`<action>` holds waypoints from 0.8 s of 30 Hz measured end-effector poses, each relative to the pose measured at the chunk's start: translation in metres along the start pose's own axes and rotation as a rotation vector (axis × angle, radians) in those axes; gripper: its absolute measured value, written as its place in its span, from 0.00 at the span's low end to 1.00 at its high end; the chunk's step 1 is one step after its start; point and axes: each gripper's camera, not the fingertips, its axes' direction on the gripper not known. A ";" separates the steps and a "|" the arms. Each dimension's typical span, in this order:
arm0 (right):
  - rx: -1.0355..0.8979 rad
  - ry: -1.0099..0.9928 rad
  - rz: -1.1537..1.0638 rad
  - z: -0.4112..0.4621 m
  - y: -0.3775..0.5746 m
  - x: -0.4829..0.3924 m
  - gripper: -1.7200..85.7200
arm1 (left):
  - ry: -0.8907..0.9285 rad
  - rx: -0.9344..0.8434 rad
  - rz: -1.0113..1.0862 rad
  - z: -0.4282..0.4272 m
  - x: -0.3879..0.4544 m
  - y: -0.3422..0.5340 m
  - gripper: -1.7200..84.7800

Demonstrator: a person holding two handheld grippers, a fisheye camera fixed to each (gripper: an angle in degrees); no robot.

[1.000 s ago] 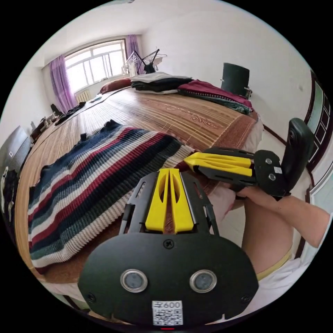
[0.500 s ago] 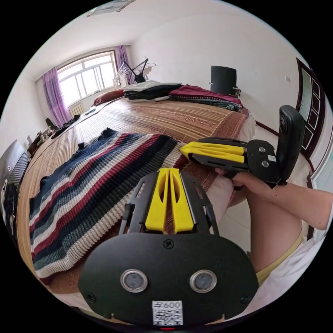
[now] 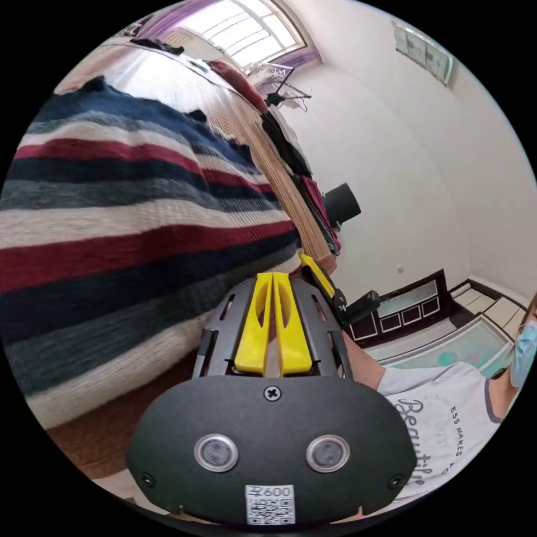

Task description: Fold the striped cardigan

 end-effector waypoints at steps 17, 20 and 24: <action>-0.007 0.013 0.005 0.023 -0.006 -0.008 0.01 | -0.304 0.216 -0.194 -0.287 -0.222 0.133 0.04; -0.008 0.012 0.007 0.026 -0.007 -0.008 0.01 | -0.257 0.247 -0.254 -0.302 -0.247 0.149 0.07; -0.005 0.010 0.011 0.029 -0.008 -0.008 0.01 | -0.027 0.287 -0.340 -0.320 -0.292 0.173 0.12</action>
